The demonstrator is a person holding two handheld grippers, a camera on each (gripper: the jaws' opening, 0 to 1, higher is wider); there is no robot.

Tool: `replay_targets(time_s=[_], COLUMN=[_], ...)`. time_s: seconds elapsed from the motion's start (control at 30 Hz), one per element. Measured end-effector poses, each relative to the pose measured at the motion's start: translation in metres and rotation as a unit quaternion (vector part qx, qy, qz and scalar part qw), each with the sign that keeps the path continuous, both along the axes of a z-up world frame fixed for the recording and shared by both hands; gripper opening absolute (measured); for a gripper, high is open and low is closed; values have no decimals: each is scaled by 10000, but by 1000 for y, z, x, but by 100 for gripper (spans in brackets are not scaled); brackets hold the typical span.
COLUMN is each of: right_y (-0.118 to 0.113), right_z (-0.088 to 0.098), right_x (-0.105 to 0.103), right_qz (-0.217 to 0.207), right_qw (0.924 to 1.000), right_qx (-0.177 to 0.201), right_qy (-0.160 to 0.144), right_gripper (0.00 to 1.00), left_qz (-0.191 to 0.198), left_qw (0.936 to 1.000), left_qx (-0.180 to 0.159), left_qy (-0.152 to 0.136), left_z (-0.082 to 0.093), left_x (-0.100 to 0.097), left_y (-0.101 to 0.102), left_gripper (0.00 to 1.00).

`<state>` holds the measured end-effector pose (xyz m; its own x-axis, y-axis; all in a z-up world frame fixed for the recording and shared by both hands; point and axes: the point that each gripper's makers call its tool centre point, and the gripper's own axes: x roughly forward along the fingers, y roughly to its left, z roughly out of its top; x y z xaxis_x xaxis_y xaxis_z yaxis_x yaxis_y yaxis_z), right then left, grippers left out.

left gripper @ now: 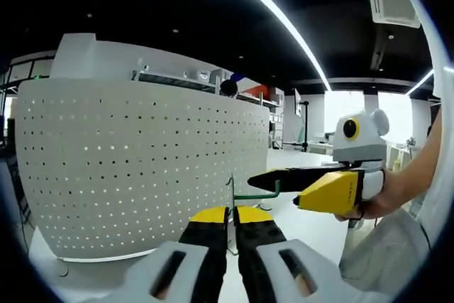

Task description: Insert the hook assembly into the mounting plate slot until the hook locks in place.

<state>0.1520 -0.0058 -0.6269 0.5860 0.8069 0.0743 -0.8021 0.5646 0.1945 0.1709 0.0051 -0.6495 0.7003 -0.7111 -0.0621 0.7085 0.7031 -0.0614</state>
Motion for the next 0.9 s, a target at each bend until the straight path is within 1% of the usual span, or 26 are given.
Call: replay_targets(time_s=[0.13, 0.23, 0.33, 0.43, 0.67, 0.83, 0.9], right_y=[4, 7, 11, 14, 13, 13, 11], right_z=[-1, -3, -1, -2, -2, -1, -1], right_x=[0, 1, -1, -1, 1, 3, 4], right_qz=[41, 61, 101, 88, 61, 24, -31], right_qw=[10000, 9999, 9998, 9999, 9998, 9998, 9999], right_qx=[0, 18, 71, 18, 60, 66, 24], right_qy=[25, 140, 153, 144, 195, 180, 139], right_gripper=[47, 44, 40, 37, 28, 24, 20], left_qz=[-11, 4, 7, 2, 7, 1, 0], left_qw=[10000, 10000, 10000, 10000, 10000, 10000, 10000], left_qx=[-20, -24, -46, -49, -49, -53, -60], left_qy=[-7, -5, 5, 10, 7, 10, 7], left_z=[1, 1, 1, 1, 1, 1, 1], left_x=[-1, 0, 0, -1, -1, -1, -2], left_y=[-1, -1, -1, -1, -1, -2, -2], left_gripper=[3, 3, 3, 3, 3, 3, 3])
